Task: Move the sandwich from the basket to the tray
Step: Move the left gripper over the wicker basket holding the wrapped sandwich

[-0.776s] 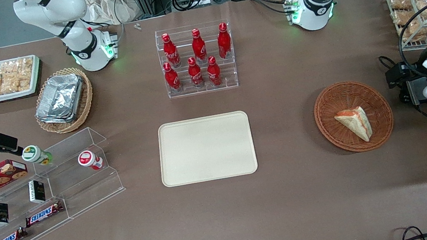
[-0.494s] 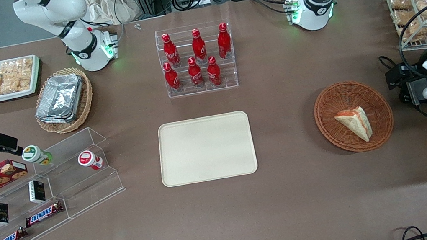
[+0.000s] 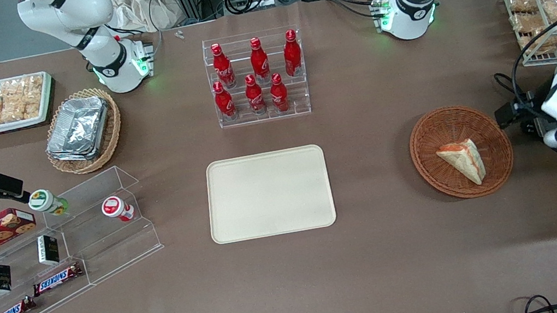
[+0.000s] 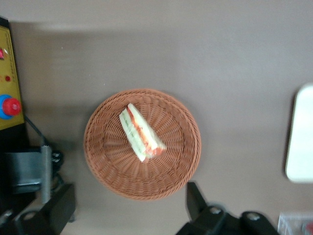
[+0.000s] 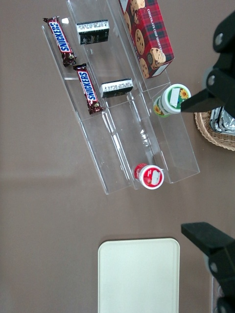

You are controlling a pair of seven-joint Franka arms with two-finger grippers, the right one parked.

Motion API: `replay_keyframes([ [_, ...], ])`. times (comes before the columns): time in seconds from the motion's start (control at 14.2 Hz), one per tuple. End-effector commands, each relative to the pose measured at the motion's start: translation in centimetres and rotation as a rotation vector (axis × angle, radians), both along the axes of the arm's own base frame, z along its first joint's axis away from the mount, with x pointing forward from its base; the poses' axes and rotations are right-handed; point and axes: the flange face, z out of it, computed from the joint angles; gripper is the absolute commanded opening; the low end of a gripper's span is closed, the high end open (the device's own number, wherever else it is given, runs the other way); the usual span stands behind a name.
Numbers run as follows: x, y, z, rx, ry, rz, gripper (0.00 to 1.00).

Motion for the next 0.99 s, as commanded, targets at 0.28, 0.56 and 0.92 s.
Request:
replay_keyframes([
  [0.28,-1.8,-0.4,-11.4,-0.012,-0.022,0.545,1.00],
  [0.56,-0.6,-0.8,-16.5,0.005,-0.007,0.695,1.00],
  [0.92,-0.4,-0.9,-20.3,0.014,0.012,0.697,1.00],
])
